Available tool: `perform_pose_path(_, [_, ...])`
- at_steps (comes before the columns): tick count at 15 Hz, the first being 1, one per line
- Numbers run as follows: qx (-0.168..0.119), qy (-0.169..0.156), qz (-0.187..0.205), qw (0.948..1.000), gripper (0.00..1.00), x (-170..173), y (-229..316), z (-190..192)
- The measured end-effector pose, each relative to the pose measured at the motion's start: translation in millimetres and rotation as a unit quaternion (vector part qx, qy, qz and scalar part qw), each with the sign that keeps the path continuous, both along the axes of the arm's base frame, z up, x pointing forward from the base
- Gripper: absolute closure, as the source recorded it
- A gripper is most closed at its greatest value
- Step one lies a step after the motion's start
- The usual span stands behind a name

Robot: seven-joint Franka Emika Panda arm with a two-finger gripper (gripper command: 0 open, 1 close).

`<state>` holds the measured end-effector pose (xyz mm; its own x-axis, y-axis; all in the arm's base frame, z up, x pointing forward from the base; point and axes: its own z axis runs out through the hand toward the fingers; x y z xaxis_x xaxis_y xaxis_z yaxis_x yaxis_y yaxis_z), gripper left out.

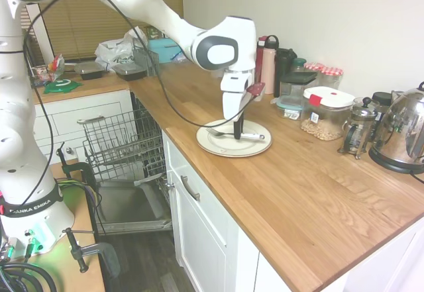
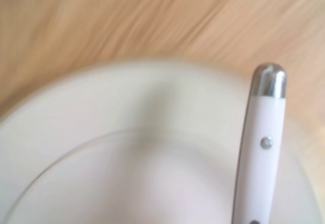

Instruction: Put the fork in the dishwasher

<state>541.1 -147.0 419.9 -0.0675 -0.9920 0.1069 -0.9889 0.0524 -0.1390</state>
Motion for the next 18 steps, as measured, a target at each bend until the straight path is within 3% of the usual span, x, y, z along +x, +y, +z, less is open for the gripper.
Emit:
perform_pose_path(3, [-0.061, -0.035, 0.046, 0.9965, 1.0, -47.6, -19.7, 64.3])
perform_pose_path(7, [-0.146, -0.042, 0.147, 0.9773, 1.0, -100.5, 91.0, 92.2])
perform_pose_path(10, [-0.198, -0.035, 0.208, 0.9573, 1.0, -158.5, 220.6, 96.1])
perform_pose_path(12, [-0.226, -0.029, 0.246, 0.9422, 1.0, -227.1, 312.9, 98.6])
perform_pose_path(14, [-0.256, -0.036, 0.291, 0.9212, 1.0, -296.9, 391.5, 88.7])
perform_pose_path(16, [-0.277, -0.032, 0.322, 0.9046, 1.0, -321.8, 439.2, 64.7])
perform_pose_path(18, [-0.277, 0.008, 0.349, 0.895, 1.0, -313.2, 474.0, 32.6])
